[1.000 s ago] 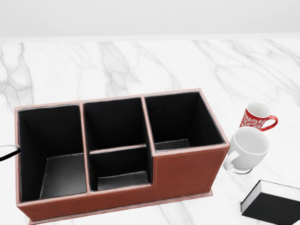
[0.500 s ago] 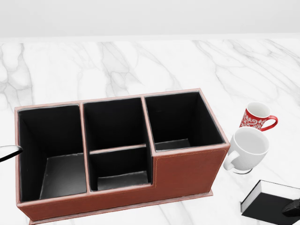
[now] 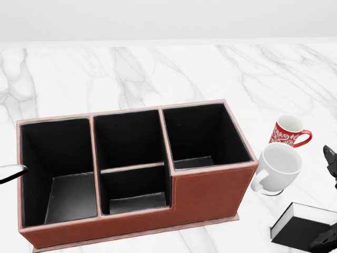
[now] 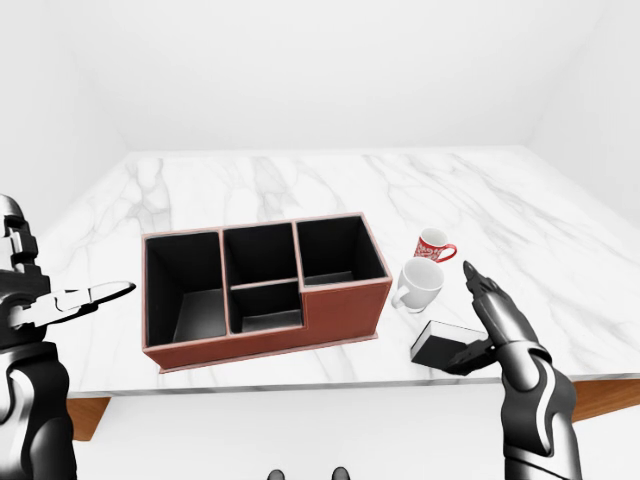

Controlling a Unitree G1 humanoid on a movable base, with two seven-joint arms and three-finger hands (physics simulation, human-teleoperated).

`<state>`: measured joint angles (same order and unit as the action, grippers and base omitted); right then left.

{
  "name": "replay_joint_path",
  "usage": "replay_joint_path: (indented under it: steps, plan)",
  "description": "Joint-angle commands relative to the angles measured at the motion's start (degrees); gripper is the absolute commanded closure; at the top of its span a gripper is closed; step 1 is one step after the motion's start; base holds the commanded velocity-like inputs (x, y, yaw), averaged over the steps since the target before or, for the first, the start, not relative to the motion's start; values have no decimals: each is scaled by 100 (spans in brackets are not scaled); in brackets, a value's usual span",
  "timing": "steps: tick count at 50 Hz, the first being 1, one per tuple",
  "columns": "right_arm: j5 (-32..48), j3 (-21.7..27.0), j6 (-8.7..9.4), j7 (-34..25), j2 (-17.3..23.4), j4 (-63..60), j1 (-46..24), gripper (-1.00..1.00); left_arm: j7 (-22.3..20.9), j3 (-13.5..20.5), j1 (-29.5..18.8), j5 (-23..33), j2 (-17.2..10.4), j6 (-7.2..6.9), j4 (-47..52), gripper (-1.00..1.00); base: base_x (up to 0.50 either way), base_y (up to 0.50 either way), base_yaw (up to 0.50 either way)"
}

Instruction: Pick up the book and place it in the right compartment of the caddy.

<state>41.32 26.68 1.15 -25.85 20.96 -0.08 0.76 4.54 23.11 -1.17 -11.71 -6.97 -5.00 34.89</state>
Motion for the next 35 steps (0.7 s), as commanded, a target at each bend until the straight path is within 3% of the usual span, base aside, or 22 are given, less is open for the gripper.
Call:
replay_joint_path:
  steps: [1, 35]
  plan:
    - [25, 7, -91, 85, 6, 213, 66, -100, -10, -10, 5, 17, 9, 0, -25, -100, 0, 0, 0]
    - [-235, -307, -408, 748, 354, 1771, -252, -100, -31, -38, 32, 34, 36, 0, -14, -100, 0, 0, 0]
